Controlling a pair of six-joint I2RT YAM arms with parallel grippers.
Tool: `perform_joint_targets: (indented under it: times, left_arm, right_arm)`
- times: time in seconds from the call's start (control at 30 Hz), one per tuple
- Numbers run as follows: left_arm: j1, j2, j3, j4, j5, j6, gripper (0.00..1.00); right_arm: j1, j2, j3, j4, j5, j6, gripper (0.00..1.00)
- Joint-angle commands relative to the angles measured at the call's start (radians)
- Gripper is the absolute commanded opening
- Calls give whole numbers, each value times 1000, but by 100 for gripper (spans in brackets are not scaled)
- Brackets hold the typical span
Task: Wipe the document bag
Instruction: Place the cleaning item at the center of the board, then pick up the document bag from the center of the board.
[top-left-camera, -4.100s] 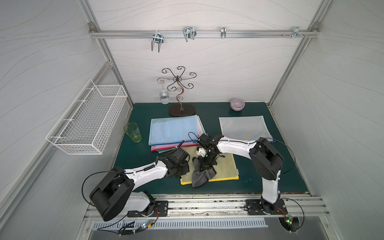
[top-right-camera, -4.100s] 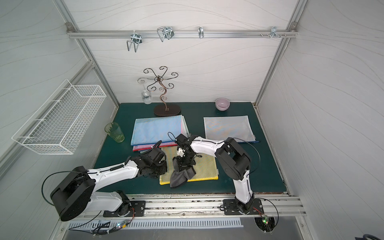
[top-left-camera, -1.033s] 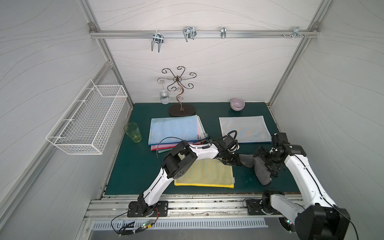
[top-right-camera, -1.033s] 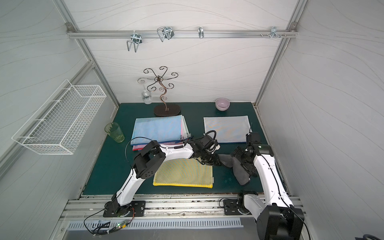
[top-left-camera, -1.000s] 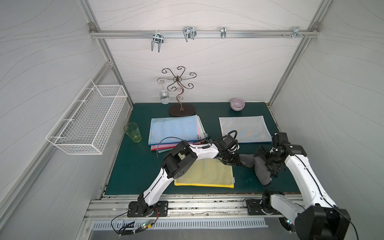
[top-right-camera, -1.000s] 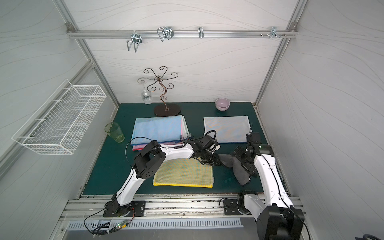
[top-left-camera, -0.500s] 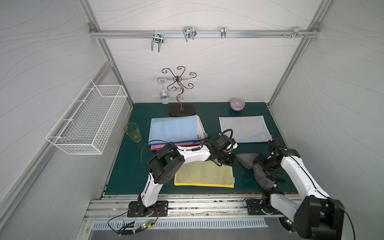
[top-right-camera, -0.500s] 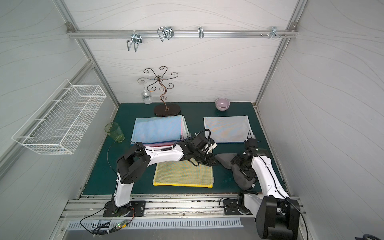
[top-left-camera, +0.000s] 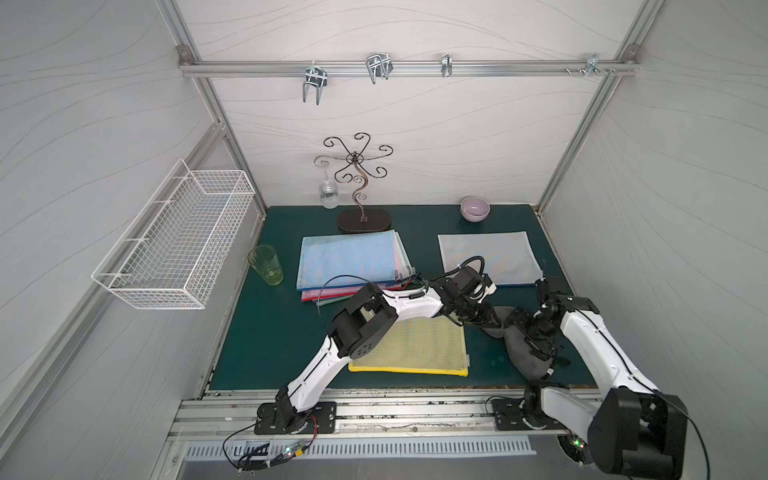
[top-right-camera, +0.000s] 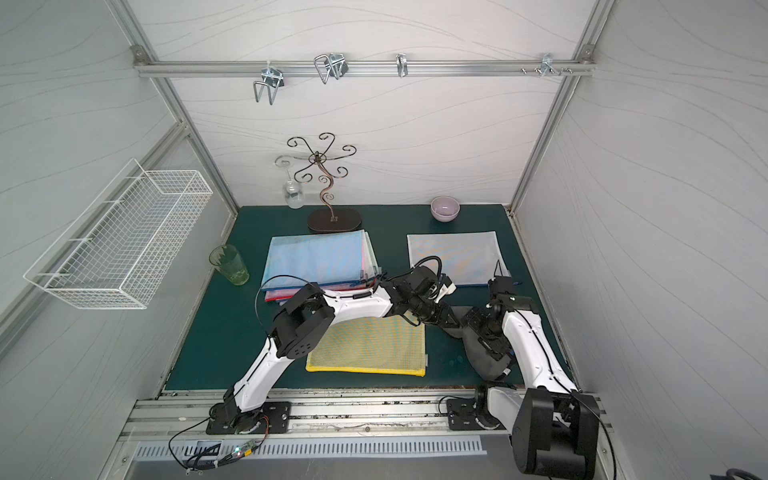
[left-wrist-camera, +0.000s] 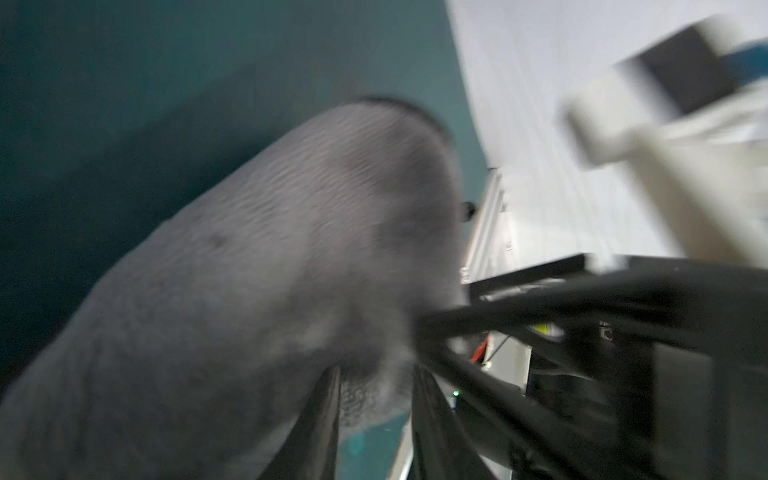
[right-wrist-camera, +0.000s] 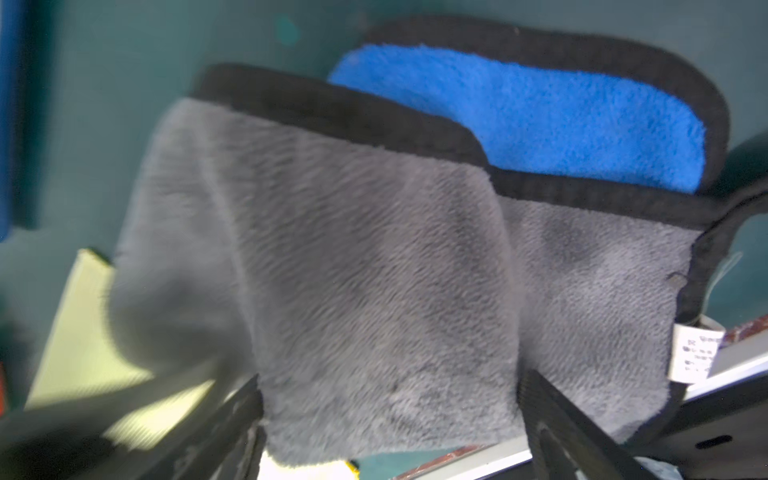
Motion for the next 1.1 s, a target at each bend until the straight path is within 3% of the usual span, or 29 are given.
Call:
perform_joint_targets:
  times: [0.0,0.23,0.37,0.5,0.67,0.83,0.93,1.0,1.07]
  left_arm:
    - [6,67,66,-141,-22,-23,32]
    - [17,78,39,-212,-73,-3,30]
    - [25,39,11,-200,-85,18,32]
    - [60,-125,-165,4,-94,-31,36]
    - [109,-281,-243,1,-122,0,42]
    - [141,-362,-333,-25,-136,2,45]
    - [151,-401,-391,-61,-173,7,43]
    - [165,-437,-437,-89,-209,6,40]
    - [187,-448,-475,-129,-225,5,31]
  right_arm:
    - [-8,-48,58,-63,4,4,96]
    - [-17,-75,196,-150,49,0,99]
    - [-17,-53,232,-105,-29,-26,97]
    - [-11,-24,204,-43,-147,-41,80]
    - [34,-36,156,5,-230,-65,53]
    - [149,-6,167,-25,-174,-98,52]
    - [222,37,136,60,-270,-110,49]
    - [283,121,140,99,-335,-114,36]
    - [364,203,140,175,-372,-112,30]
